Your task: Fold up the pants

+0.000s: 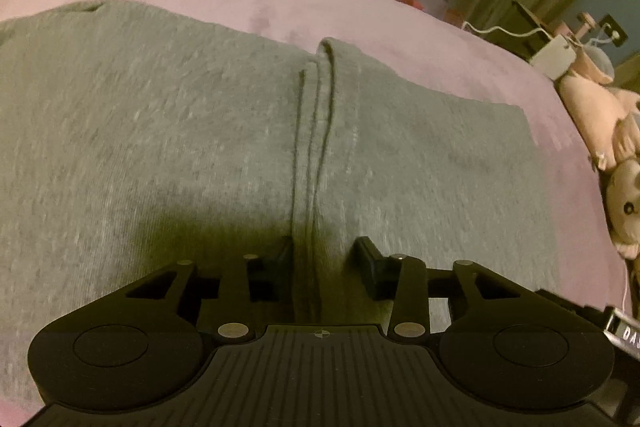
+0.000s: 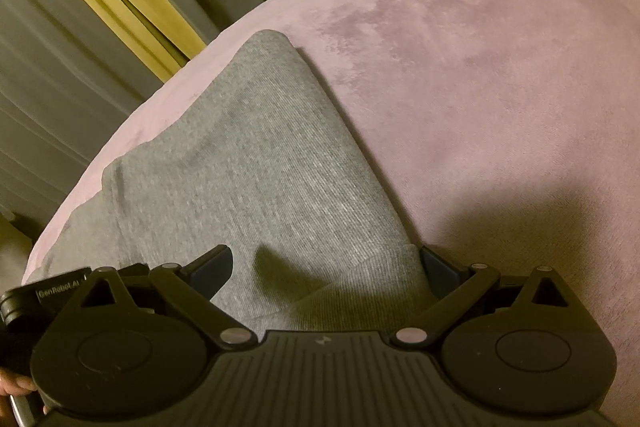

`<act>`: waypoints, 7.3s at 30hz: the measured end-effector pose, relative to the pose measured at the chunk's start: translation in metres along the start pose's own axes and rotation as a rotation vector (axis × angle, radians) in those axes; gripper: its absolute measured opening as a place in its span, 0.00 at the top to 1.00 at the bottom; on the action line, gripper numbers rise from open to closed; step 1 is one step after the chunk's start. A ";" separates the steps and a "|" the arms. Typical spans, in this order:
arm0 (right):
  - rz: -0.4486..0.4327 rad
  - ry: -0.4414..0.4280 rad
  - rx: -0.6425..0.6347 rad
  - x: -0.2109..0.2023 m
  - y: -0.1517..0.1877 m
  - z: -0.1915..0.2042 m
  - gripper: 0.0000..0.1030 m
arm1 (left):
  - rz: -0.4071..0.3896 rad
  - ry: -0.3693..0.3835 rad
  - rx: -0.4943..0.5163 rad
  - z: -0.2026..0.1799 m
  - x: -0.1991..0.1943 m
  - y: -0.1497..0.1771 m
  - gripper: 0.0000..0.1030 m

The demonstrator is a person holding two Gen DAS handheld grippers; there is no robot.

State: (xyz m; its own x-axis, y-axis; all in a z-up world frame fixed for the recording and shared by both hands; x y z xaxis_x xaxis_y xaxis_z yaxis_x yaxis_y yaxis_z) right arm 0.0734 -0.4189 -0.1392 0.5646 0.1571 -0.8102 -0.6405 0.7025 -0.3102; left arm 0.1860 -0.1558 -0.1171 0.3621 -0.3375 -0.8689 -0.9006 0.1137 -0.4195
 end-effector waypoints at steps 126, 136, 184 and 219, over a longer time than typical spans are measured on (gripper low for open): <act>0.106 -0.377 0.117 -0.004 0.029 0.027 0.04 | -0.583 -0.274 -1.046 0.308 -0.205 0.123 0.07; 0.102 -0.384 0.129 -0.004 0.030 0.028 0.04 | -0.558 -0.221 -0.980 0.336 -0.182 0.111 0.09; 0.054 -0.361 0.095 0.000 0.033 0.041 0.04 | -0.863 -0.316 -0.196 0.180 -0.244 0.022 0.79; 0.091 -0.417 0.089 -0.011 0.036 0.049 0.04 | -0.451 -0.397 -0.097 0.134 -0.210 0.075 0.05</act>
State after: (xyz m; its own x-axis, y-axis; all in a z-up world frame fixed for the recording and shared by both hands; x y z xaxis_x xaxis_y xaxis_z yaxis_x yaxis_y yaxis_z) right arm 0.0695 -0.3616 -0.1171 0.6814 0.4755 -0.5564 -0.6606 0.7268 -0.1879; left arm 0.0743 0.0487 -0.0014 0.7585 0.0439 -0.6502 -0.6483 -0.0512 -0.7597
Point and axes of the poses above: each gripper's, at about its wrist camera, not at the fingertips, and x roughly the way its jaws point, z to its left, y to its underside, the point moved 6 cm from there along x, roughly the way its jaws point, and after that the axes turned 8 degrees about x, right-handed, at the moved point
